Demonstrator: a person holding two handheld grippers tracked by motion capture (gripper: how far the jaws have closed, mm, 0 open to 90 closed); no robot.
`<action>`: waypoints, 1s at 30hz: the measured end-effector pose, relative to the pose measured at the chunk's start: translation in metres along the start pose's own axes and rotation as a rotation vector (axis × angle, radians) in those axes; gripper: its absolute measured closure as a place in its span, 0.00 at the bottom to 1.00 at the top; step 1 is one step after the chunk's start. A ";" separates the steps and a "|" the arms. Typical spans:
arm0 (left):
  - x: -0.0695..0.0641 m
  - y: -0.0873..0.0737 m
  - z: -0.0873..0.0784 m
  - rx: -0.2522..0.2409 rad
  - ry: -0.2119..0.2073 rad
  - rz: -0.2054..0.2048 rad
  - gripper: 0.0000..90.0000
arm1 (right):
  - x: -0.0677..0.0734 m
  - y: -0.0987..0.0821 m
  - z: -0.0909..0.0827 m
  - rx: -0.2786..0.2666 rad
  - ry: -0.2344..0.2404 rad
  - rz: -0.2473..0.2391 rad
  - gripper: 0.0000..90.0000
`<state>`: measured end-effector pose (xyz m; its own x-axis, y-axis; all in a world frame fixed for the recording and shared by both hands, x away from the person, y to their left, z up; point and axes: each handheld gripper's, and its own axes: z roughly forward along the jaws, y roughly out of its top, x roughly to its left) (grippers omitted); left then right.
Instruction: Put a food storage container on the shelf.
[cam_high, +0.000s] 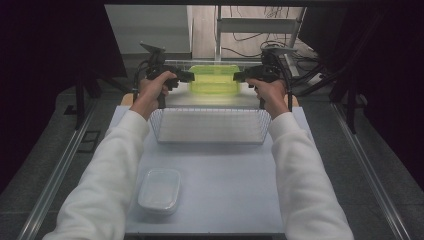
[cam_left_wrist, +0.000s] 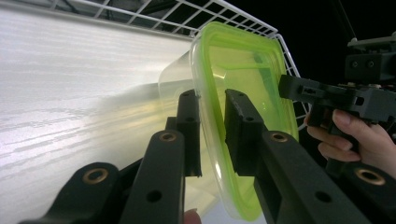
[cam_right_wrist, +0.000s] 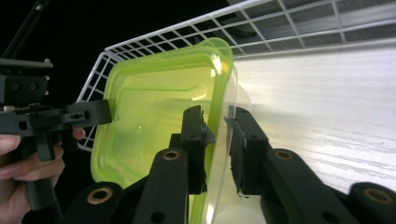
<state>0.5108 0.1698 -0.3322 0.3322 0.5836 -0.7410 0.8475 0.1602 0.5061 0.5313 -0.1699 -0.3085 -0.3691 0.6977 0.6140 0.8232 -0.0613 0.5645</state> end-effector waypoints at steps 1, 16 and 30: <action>0.002 0.001 0.001 0.003 -0.001 -0.013 0.84 | -0.001 0.001 0.002 0.000 -0.012 0.000 0.83; 0.003 -0.002 0.004 -0.050 0.002 0.006 0.60 | 0.000 0.000 0.007 -0.020 -0.039 0.039 0.58; -0.028 -0.024 -0.038 -0.190 0.075 0.230 0.26 | 0.034 -0.013 -0.029 -0.163 -0.118 -0.142 0.26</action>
<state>0.4658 0.1802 -0.3069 0.4689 0.6778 -0.5664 0.6585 0.1592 0.7356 0.4954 -0.1660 -0.2788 -0.4154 0.7855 0.4588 0.6828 -0.0641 0.7278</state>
